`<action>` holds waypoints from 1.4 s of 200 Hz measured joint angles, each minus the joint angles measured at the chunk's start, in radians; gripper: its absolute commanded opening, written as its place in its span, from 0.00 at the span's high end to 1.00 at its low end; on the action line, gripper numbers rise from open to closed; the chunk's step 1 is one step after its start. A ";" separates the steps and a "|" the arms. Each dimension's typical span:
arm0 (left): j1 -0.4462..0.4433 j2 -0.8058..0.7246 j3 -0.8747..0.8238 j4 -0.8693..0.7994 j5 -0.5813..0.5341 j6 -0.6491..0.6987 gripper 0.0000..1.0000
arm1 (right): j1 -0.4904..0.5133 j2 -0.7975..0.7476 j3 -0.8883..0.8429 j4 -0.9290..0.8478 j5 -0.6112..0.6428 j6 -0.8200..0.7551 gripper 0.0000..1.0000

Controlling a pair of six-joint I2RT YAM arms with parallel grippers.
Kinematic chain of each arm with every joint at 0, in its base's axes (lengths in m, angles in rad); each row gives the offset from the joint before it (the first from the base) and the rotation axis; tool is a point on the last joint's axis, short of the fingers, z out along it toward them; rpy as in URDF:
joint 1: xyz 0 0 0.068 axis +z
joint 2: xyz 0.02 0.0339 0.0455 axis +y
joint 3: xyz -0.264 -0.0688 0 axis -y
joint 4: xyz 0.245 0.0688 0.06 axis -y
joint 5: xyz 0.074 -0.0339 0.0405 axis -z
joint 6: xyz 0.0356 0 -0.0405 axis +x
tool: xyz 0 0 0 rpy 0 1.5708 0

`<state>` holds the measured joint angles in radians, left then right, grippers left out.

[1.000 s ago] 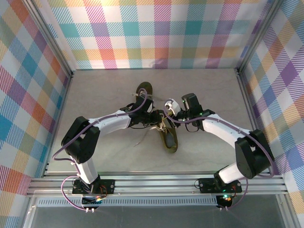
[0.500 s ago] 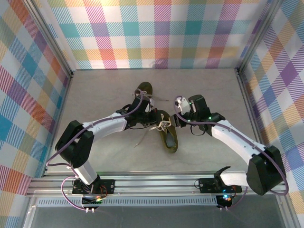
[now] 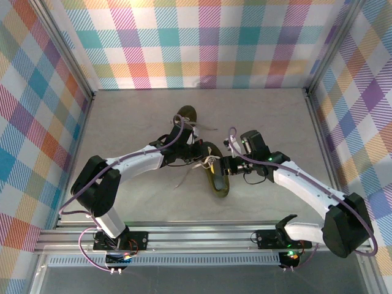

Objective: Tie the shoes

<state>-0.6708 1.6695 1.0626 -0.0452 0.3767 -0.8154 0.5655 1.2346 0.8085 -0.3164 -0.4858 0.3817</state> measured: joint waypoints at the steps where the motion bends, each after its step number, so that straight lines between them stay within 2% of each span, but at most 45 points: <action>1: 0.000 0.000 0.000 0.000 0.000 0.000 1.00 | 0.000 0.002 0.000 0.001 0.000 0.000 0.48; 41: 0.000 0.000 0.000 0.000 0.000 0.000 1.00 | 0.012 0.102 0.001 0.043 -0.001 0.027 0.50; 91: 0.000 0.000 0.000 0.000 0.000 0.000 1.00 | 0.014 0.164 0.001 0.130 0.006 0.067 0.59; 108: 0.000 0.000 0.000 0.000 0.000 0.000 1.00 | 0.018 0.171 0.001 0.168 0.009 0.086 0.68; 127: 0.000 0.000 0.000 0.000 0.000 0.000 1.00 | 0.023 0.176 0.001 0.203 0.018 0.103 0.92; 140: 0.000 0.000 0.000 0.000 0.000 0.000 1.00 | 0.024 0.176 0.001 0.214 0.029 0.108 1.00; 154: 0.000 -0.001 0.000 0.000 -0.002 0.005 0.87 | 0.025 0.165 -0.003 0.208 0.060 0.105 1.00; 170: 0.000 -0.016 0.000 -0.017 -0.033 0.040 0.61 | 0.025 0.126 -0.010 0.173 0.107 0.095 1.00; 193: 0.000 -0.097 -0.015 -0.109 -0.165 0.113 0.37 | 0.025 0.046 -0.011 0.094 0.185 0.068 1.00; 233: -0.001 -0.248 -0.104 -0.275 -0.407 0.234 0.35 | 0.025 -0.010 -0.002 -0.059 0.293 0.020 1.00; 280: -0.048 -0.244 -0.256 -0.374 -0.505 0.337 0.36 | 0.025 -0.039 0.064 -0.161 0.368 -0.029 1.00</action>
<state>-0.7185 1.4254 0.8070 -0.4191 -0.1287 -0.4782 0.5907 1.1961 0.8730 -0.4774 -0.1177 0.3531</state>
